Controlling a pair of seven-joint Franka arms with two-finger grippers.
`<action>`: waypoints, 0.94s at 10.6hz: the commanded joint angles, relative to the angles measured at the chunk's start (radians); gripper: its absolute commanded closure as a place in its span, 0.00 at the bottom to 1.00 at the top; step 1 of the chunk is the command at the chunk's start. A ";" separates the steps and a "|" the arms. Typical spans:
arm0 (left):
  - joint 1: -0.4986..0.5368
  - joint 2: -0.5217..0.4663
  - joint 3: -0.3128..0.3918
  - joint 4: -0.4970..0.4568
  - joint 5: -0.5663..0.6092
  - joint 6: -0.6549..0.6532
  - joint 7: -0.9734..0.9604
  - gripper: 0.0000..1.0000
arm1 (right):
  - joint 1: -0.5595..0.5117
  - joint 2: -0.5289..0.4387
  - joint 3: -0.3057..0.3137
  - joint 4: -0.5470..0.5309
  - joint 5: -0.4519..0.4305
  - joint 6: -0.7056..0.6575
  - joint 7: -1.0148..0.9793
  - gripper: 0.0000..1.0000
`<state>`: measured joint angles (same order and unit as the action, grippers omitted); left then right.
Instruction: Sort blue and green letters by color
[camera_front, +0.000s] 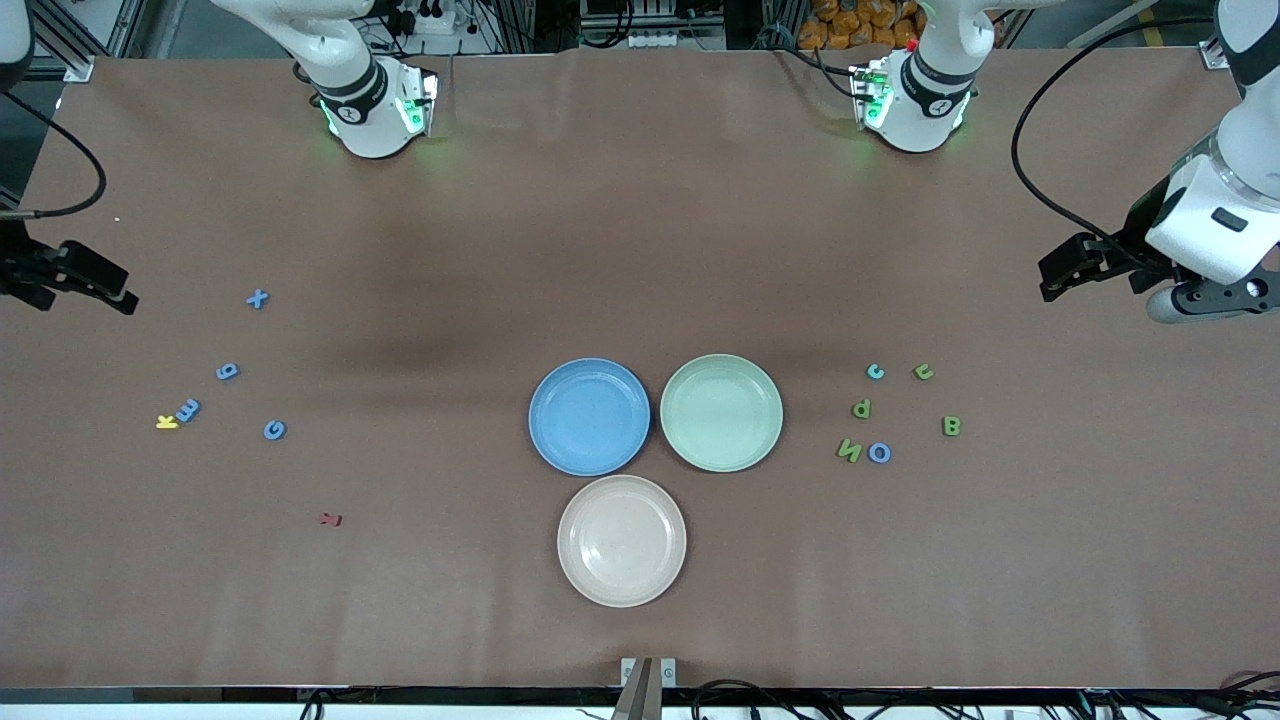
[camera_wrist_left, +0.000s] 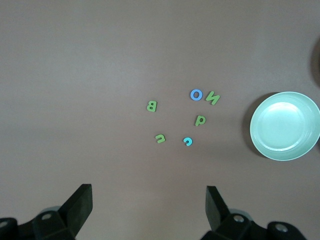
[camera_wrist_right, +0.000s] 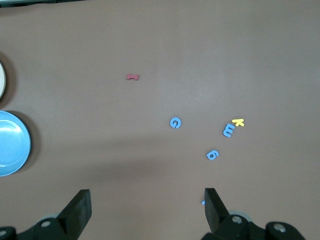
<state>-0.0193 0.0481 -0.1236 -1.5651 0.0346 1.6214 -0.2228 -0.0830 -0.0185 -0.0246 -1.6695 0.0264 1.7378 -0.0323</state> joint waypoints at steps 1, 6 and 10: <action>0.004 0.004 0.012 0.031 -0.016 -0.026 0.022 0.00 | 0.000 -0.006 0.002 0.135 -0.006 -0.157 0.000 0.00; 0.010 0.059 0.009 -0.139 0.039 0.157 0.045 0.00 | 0.006 0.041 0.006 0.145 -0.005 -0.159 -0.001 0.00; 0.068 0.172 0.007 -0.361 0.070 0.528 0.051 0.00 | 0.009 0.297 0.006 0.148 -0.045 -0.095 -0.001 0.00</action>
<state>0.0093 0.1750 -0.1144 -1.8312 0.0737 1.9927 -0.1948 -0.0739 0.1361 -0.0204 -1.5527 0.0216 1.6173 -0.0323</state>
